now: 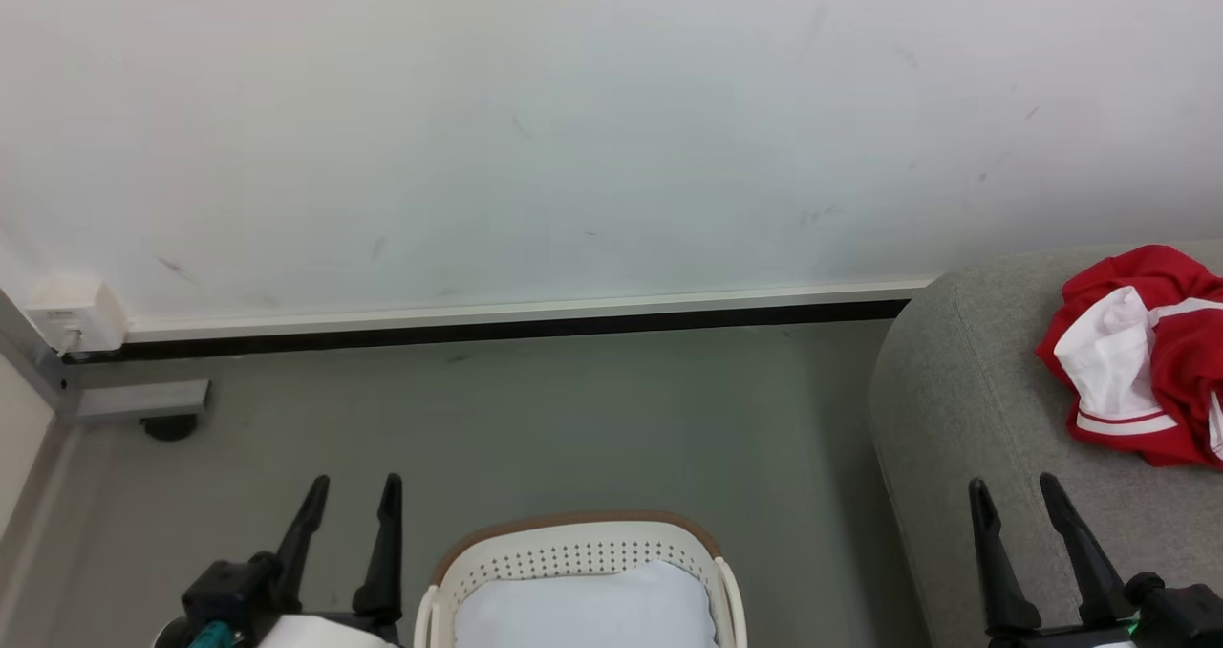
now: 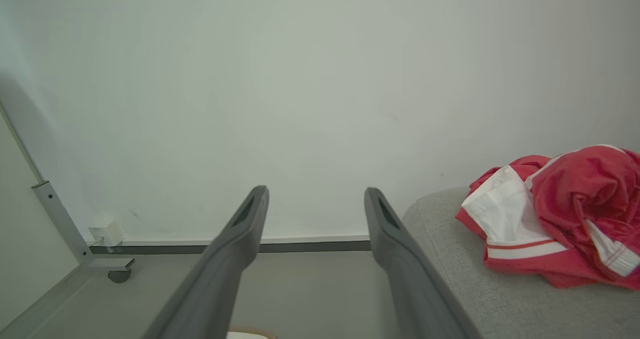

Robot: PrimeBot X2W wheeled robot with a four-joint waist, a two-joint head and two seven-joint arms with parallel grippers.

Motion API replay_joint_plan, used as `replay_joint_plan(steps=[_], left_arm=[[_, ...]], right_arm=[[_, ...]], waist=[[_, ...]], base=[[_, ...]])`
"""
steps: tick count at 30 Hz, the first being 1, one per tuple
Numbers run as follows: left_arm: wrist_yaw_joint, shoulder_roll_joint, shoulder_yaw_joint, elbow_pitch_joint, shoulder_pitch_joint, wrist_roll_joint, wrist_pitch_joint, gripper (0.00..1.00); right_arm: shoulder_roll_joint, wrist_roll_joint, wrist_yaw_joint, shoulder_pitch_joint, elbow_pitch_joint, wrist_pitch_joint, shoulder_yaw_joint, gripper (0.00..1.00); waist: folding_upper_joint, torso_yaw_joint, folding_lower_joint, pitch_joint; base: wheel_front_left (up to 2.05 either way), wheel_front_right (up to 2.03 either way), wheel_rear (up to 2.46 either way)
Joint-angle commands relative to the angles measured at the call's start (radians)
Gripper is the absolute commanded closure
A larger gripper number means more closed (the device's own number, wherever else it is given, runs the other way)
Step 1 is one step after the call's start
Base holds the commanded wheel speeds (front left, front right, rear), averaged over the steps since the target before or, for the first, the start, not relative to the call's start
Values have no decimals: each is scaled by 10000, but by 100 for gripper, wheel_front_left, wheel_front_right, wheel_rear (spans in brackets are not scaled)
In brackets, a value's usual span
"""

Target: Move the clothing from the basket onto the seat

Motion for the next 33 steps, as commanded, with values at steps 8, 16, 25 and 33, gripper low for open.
replay_joint_plan(steps=[8, 16, 25, 33], left_arm=[[-246, -267, 281, 44, 18, 353, -6, 0], [-287, -346, 388, 127, -43, 450, -6, 0], [-273, -378, 195, 239, -57, 296, -6, 0], [-297, -467, 202, 489, 65, -493, 244, 100]], right_arm=[[338, -255, -23, 99, 123, -29, -220, 0], [415, -303, -23, -69, 176, -30, -201, 0], [472, -263, -23, -115, 209, -31, -130, 0], [500, 496, 1, 121, 419, 183, -198, 100]], waist=[[0, 19, 1, 70], [0, -10, 1, 49], [0, -33, 1, 28], [0, -31, 1, 30]], base=[[0, 0, 0], [0, 0, 0], [0, 0, 0], [0, 0, 0]])
